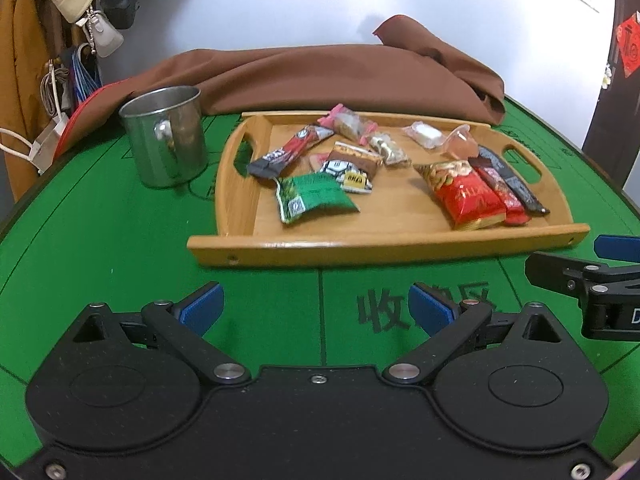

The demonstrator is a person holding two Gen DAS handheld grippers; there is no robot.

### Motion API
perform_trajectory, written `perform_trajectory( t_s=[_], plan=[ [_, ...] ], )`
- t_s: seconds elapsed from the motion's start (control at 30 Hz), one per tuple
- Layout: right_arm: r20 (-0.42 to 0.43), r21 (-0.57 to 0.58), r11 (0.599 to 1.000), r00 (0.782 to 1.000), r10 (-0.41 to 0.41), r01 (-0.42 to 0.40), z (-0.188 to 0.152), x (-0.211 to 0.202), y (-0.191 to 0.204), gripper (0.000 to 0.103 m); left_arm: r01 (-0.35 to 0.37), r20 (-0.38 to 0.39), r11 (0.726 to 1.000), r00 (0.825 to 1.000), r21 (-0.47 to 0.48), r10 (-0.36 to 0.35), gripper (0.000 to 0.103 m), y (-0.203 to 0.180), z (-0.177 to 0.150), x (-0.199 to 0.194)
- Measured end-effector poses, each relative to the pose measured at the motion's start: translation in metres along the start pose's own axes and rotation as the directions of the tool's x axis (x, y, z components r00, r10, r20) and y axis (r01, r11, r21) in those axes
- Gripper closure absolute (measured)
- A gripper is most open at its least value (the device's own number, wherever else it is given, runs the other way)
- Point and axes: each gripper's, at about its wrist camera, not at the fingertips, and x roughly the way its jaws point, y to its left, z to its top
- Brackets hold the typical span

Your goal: Organize snacks

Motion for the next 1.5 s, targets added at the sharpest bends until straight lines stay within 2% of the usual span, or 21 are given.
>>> perform_trajectory(
  t_s=[0.53, 0.83, 1.5],
  plan=[
    [-0.045, -0.027, 0.998, 0.997, -0.063, 0.061, -0.03, 0.012, 0.001, 0.002, -0.039, -0.038, 0.999, 0.999, 0.012, 0.039, 0.004, -0.003, -0.025, 0.011],
    [-0.078, -0.021, 0.997, 0.994, -0.078, 0.077, -0.036, 0.025, 0.0, 0.001, -0.041, -0.045, 0.999, 0.998, -0.007, 0.041, 0.001, -0.003, -0.026, 0.016],
    [-0.084, -0.03, 0.996, 0.992, -0.09, 0.088, -0.036, 0.027, 0.001, 0.0, -0.038, -0.049, 0.999, 0.998, -0.007, 0.038, 0.0, -0.002, -0.025, 0.018]
  ],
)
